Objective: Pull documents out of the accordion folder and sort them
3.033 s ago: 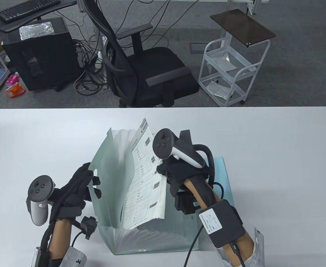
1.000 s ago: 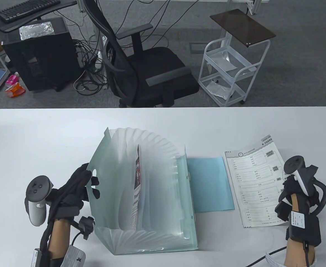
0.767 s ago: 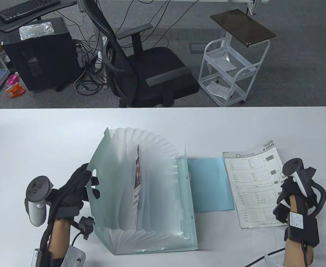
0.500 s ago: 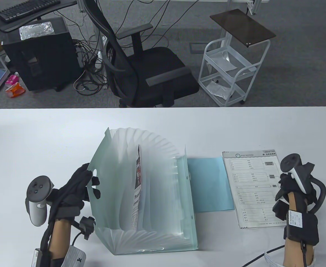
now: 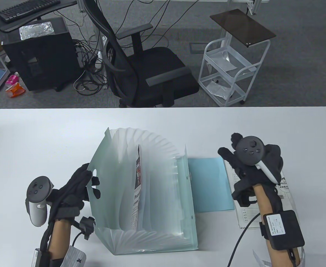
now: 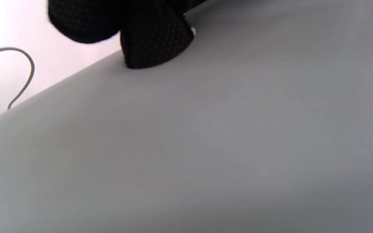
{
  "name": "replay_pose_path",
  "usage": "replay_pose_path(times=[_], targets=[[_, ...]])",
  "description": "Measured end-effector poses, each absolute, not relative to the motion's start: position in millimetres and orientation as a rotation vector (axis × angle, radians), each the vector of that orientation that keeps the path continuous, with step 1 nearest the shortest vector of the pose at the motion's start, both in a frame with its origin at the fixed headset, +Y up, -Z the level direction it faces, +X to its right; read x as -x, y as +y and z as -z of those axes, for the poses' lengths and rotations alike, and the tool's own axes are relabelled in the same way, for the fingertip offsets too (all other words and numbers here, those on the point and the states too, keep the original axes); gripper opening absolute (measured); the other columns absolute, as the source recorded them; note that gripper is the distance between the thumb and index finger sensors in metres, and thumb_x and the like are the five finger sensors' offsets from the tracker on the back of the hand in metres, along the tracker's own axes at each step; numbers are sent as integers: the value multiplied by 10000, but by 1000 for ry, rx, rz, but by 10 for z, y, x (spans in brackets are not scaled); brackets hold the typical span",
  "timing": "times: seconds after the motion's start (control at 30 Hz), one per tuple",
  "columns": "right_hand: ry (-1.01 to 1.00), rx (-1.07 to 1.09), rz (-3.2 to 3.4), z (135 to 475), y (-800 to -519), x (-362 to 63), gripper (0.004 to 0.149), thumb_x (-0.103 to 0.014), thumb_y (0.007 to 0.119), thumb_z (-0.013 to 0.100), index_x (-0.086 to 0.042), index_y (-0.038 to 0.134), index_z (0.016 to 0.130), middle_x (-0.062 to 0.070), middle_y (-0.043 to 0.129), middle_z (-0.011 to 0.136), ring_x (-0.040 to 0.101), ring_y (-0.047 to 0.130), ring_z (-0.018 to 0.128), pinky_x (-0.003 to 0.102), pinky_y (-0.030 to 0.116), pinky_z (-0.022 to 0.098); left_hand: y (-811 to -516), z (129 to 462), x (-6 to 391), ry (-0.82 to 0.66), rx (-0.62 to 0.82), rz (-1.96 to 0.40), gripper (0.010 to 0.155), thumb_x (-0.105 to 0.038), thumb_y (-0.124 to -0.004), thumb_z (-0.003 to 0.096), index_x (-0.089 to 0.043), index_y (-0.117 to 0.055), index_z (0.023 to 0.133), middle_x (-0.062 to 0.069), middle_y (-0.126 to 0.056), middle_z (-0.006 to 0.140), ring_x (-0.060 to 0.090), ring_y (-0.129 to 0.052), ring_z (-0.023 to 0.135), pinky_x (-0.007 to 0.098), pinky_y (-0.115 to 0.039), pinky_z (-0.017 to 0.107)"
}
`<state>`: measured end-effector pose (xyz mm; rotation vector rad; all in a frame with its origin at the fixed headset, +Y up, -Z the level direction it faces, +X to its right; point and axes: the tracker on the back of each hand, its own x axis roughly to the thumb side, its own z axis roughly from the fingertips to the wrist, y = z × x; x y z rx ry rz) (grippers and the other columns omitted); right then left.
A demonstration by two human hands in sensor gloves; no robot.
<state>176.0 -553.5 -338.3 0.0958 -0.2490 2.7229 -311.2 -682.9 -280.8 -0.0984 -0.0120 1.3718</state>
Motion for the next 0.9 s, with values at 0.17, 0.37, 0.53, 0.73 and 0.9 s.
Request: replay_pose_path(times=[0.17, 0.37, 0.53, 0.73, 0.9], targets=[[-111, -293, -2574, 3221, -5310, -1061, 573, -403, 701, 440, -57, 688, 896, 103, 949, 715, 192, 1063, 426, 256, 943, 301, -6828, 2807, 3112, -15, 102, -1378, 698, -532, -536, 676, -43, -434, 1163, 231, -751, 945, 188, -984, 524, 469, -798, 451], [138, -513, -2706, 3115, -5356, -309, 543, -380, 696, 448, -52, 711, 882, 74, 980, 632, 167, 1055, 322, 237, 923, 229, -6828, 2811, 3115, -20, 104, -1378, 698, -531, -536, 677, -42, -434, 1164, 232, -751, 945, 190, -984, 525, 469, -797, 452], [466, -663, -2808, 3094, -5553, 114, 503, -327, 690, 461, -62, 704, 888, 38, 989, 575, 145, 1040, 262, 223, 908, 191, -6829, 2810, 3117, -21, 105, -1385, 698, -532, -536, 676, -43, -433, 1163, 230, -749, 946, 190, -984, 526, 468, -797, 453], [703, -775, -2807, 3121, -5735, 447, 472, -299, 688, 465, -87, 710, 886, -16, 986, 447, 91, 992, 140, 203, 872, 102, -6831, 2806, 3118, -20, 105, -1398, 700, -532, -538, 676, -42, -433, 1164, 231, -749, 946, 191, -984, 526, 470, -797, 454], [758, -814, -2772, 3124, -5754, 707, 472, -288, 684, 469, -83, 699, 894, -13, 981, 445, 97, 985, 135, 206, 867, 99, -6832, 2806, 3120, -21, 106, -1401, 702, -534, -536, 676, -42, -428, 1165, 229, -749, 947, 189, -983, 527, 468, -797, 455]])
